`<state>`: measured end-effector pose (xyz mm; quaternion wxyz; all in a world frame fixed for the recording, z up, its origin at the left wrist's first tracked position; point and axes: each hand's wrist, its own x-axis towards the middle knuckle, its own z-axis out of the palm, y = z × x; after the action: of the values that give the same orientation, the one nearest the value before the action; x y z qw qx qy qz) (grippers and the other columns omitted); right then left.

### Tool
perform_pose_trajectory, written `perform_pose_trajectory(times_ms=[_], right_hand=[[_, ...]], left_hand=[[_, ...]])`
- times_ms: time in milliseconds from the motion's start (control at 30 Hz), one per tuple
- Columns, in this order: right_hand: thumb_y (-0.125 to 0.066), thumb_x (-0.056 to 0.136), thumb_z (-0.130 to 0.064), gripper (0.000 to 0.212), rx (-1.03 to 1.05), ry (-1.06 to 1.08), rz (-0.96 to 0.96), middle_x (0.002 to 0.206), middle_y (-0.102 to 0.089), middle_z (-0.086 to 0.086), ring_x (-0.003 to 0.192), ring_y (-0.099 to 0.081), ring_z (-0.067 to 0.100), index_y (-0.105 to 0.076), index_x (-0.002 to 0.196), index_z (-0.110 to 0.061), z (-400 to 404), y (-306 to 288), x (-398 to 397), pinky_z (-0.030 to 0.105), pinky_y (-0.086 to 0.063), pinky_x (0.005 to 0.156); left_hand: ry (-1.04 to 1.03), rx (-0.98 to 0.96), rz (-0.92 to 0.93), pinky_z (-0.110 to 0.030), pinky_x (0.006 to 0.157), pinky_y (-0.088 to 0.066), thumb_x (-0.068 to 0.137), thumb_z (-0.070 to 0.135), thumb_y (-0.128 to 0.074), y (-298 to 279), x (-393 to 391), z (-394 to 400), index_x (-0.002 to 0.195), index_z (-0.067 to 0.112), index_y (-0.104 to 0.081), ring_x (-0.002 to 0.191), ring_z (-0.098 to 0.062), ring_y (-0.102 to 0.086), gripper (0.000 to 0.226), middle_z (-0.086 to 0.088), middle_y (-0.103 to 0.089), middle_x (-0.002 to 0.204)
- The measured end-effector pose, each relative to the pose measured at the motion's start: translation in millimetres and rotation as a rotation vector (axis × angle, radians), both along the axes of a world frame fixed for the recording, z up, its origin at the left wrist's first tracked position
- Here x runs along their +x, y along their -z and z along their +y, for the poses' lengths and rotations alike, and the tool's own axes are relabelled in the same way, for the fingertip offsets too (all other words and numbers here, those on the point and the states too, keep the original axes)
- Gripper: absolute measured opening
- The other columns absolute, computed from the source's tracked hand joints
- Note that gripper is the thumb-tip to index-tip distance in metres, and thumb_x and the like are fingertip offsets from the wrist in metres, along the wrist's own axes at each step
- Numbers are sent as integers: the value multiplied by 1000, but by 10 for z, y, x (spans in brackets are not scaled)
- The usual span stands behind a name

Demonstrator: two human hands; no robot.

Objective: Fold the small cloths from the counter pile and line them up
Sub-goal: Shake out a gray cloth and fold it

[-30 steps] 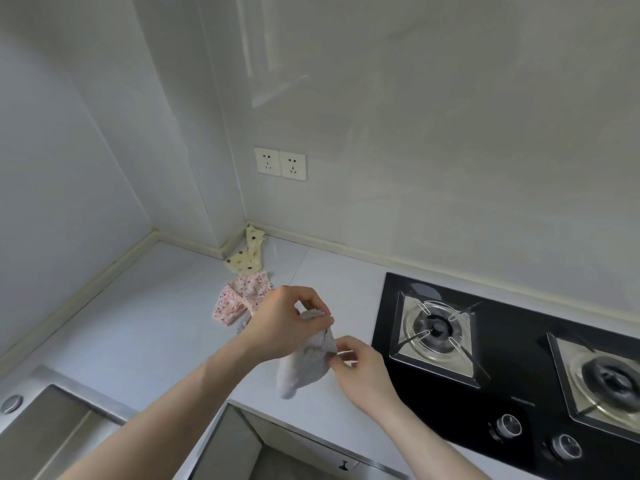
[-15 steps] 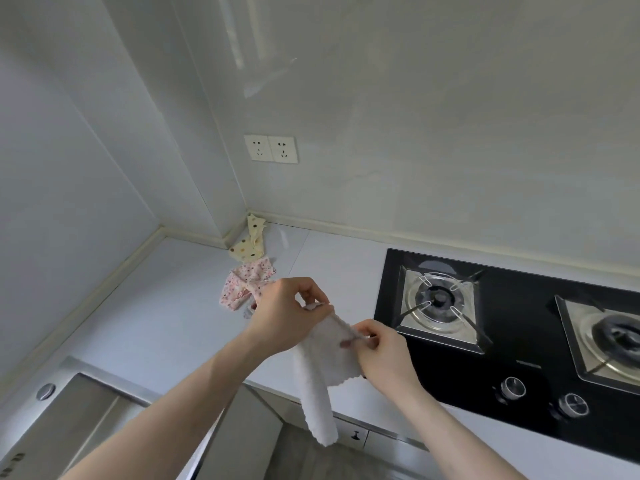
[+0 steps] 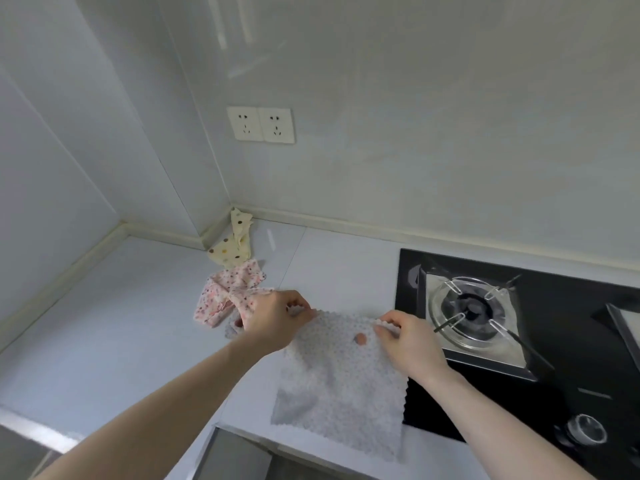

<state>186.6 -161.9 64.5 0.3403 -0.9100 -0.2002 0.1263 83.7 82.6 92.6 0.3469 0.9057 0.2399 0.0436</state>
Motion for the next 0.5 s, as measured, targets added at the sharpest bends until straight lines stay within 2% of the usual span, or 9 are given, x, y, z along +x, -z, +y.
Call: perform_pose_trajectory(times_ms=[133, 233, 367, 500], right_hand=[[-67, 95, -30, 5, -20, -12, -27, 90, -72, -12, 86, -68, 13, -71, 98, -29, 126, 634, 174, 33, -53, 73], [-67, 94, -26, 8, 11, -13, -187, 94, -68, -15, 89, -65, 10, -72, 100, -25, 159, 1019, 172, 26, -44, 73], [-66, 95, -32, 12, 96, 24, -281, 99, -71, -19, 92, -63, 1, -72, 105, -30, 156, 1220, 174, 23, -43, 76], [-65, 94, -33, 10, 155, 30, -288, 93, -72, -21, 84, -65, -1, -72, 102, -33, 135, 1300, 186, 18, -46, 70]], left_hand=[[-34, 34, -1, -24, 61, -40, 91, 44, -74, 877, 164, 239, 83, 31, -69, 66, 0, -58, 16, 15, -65, 71], [-64, 128, -142, -27, 60, -39, 91, 46, -72, 1419, 150, 286, 81, 28, -63, 66, -4, -54, 22, 12, -58, 69], [-15, 187, -308, -30, 62, -43, 95, 45, -68, 1617, 137, 293, 79, 23, -58, 67, -9, -52, 28, 9, -55, 70], [32, 167, -293, -33, 69, -47, 91, 45, -71, 1661, 111, 320, 94, 27, -59, 75, -10, -57, 22, 9, -58, 78]])
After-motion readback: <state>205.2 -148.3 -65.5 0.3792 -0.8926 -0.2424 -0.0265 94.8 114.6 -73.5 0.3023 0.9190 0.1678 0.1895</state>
